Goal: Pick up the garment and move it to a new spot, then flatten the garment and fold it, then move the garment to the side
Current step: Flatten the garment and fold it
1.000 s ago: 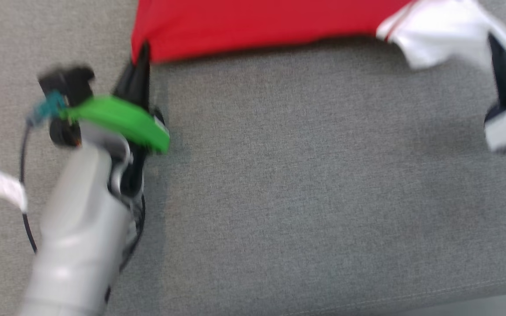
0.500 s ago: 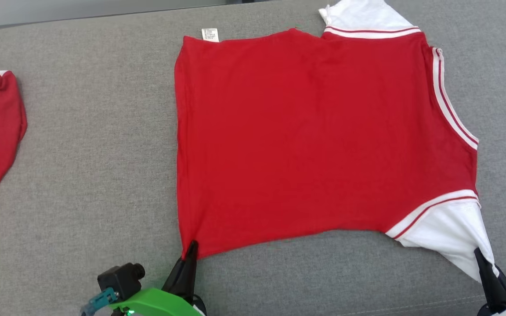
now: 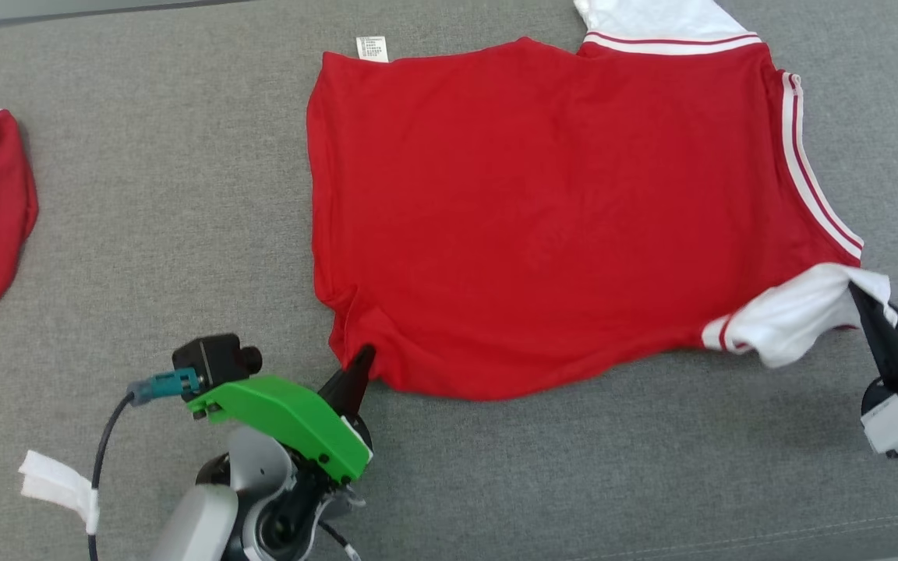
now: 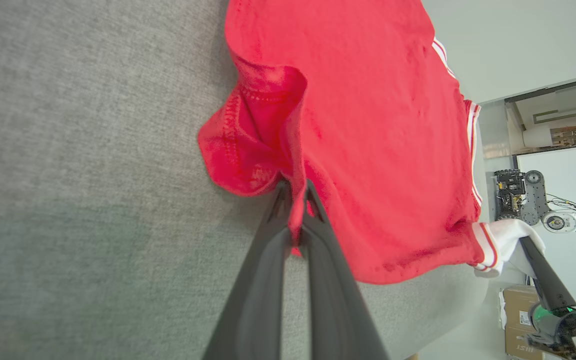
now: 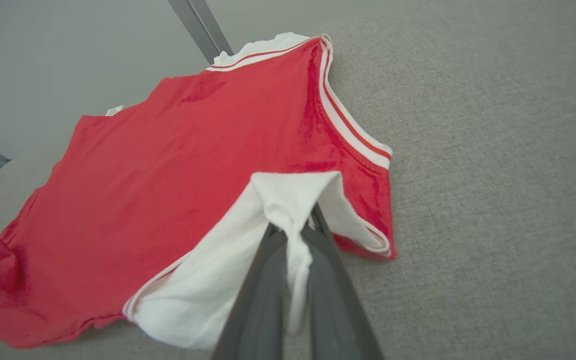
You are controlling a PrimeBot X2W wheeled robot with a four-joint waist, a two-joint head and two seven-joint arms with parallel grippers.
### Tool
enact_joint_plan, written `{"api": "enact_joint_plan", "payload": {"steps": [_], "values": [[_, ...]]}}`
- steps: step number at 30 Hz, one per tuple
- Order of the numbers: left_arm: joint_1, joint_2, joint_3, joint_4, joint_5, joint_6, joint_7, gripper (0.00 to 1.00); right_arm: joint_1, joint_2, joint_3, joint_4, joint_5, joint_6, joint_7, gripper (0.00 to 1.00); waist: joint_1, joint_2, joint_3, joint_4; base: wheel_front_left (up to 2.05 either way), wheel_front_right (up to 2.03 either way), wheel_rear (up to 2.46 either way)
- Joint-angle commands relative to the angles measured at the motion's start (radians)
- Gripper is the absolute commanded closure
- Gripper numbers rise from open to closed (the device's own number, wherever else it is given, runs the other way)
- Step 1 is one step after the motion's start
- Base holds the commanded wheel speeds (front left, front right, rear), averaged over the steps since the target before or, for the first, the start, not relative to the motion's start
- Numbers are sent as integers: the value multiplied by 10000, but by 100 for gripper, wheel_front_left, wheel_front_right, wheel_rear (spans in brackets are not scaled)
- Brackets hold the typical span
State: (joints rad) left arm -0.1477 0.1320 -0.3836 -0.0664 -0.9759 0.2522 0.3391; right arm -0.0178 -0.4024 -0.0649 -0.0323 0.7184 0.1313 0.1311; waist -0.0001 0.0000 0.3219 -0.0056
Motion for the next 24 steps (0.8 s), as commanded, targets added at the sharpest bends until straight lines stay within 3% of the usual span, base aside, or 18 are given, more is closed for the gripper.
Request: {"api": "enact_joint_plan", "payload": {"steps": [1, 5, 9, 13, 20, 21, 22, 23, 24], "values": [[-385, 6, 159, -85, -173, 316, 344, 100, -387, -92, 72, 0, -101, -11, 281, 100, 1, 0, 126, -31, 0, 0, 0], [-1152, 187, 490, -122, -419, 1183, 1223, 100, -1509, -342, 238, 324, -264, -12, 1220, 100, 1, 0, 292, -92, 0, 0, 0], [-1735, 318, 669, 49, -421, 1762, 1679, 100, -2402, -320, 347, 827, -463, -11, 1680, 100, 1, 0, 497, -131, 0, 0, 0], [-2206, 344, 554, 276, -412, 2076, 2102, 100, -3032, -310, 536, 1246, -636, -11, 1830, 100, 1, 0, 690, -114, 0, 0, 0], [-3004, 322, 481, 591, -223, 2182, 2233, 100, -3915, -265, 910, 1779, -876, -11, 1361, 100, 1, 0, 878, -143, 0, 0, 0], [-3095, 309, 526, 632, -167, 2203, 2153, 74, -4034, -244, 919, 1865, -946, -11, 1169, 100, 1, 0, 892, -149, 0, 0, 0], [-3135, 250, 594, 683, -191, 2215, 2075, 22, -4105, -233, 937, 1946, -1023, -11, 946, 59, 1, 0, 888, -154, 0, 0, 0], [-3142, 228, 614, 741, -213, 2230, 2060, 0, -4112, -182, 971, 2044, -1009, -12, 881, 0, 1, 0, 875, -155, 0, 0, 0], [-3107, 210, 648, 768, -250, 2213, 2016, 0, -4109, -111, 981, 2100, -977, -11, 779, 0, 1, 0, 865, -158, 0, 0, 0]]}}
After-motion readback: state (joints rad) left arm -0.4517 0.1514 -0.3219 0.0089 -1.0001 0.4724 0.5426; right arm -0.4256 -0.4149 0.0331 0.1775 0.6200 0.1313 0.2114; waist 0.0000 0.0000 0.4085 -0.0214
